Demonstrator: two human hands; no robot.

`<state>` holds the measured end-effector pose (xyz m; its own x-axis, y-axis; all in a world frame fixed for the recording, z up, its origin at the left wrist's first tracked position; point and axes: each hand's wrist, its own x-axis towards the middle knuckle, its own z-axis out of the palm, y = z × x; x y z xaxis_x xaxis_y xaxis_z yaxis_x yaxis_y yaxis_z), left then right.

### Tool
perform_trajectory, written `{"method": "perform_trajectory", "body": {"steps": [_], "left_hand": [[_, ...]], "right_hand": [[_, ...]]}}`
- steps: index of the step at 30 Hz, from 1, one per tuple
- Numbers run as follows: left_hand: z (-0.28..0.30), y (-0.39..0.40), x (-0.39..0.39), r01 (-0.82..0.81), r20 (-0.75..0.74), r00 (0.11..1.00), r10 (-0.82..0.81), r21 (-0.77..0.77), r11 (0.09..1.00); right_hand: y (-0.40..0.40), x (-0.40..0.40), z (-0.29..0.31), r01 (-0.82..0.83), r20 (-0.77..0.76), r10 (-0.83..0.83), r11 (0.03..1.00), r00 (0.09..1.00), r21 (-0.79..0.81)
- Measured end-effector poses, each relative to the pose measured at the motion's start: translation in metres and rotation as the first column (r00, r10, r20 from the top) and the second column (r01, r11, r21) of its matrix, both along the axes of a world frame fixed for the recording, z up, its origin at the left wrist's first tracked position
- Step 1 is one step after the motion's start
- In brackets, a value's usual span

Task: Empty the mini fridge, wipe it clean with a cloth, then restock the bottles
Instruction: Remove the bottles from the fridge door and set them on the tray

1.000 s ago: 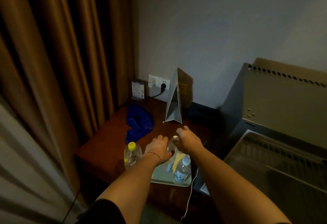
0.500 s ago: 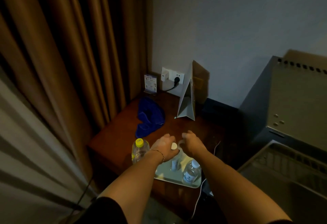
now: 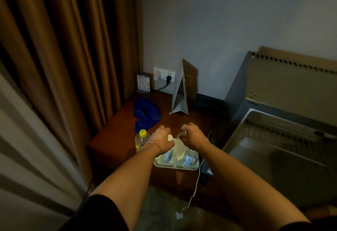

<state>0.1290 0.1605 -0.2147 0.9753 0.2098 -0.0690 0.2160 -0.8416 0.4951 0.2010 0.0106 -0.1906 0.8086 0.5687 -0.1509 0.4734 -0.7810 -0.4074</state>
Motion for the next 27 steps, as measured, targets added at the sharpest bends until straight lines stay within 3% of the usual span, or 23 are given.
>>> {"method": "perform_trajectory", "body": {"steps": [6,10,14,22,27], "left_hand": [[0.015,-0.012,-0.054,-0.028,0.01,1.0,0.027,0.012,1.0],[0.026,-0.038,-0.091,-0.045,0.003,0.999,0.044,0.036,0.998],[0.036,-0.085,-0.13,-0.065,0.003,0.998,0.064,0.074,0.995],[0.043,-0.196,-0.221,-0.147,-0.059,0.987,0.151,0.068,0.987],[0.042,-0.262,-0.265,-0.111,-0.066,0.991,0.114,0.045,0.993]], "right_hand": [[-0.018,-0.052,0.011,0.005,0.086,-0.005,1.0,0.996,0.0],[-0.044,-0.084,0.026,-0.05,0.047,0.051,0.998,0.998,-0.029],[-0.092,-0.118,0.036,-0.076,0.106,0.067,0.994,0.992,0.079],[-0.202,-0.2,0.035,-0.153,0.11,0.142,0.983,0.984,0.098],[-0.267,-0.25,0.029,-0.185,0.085,0.179,0.98,0.98,0.078]]}}
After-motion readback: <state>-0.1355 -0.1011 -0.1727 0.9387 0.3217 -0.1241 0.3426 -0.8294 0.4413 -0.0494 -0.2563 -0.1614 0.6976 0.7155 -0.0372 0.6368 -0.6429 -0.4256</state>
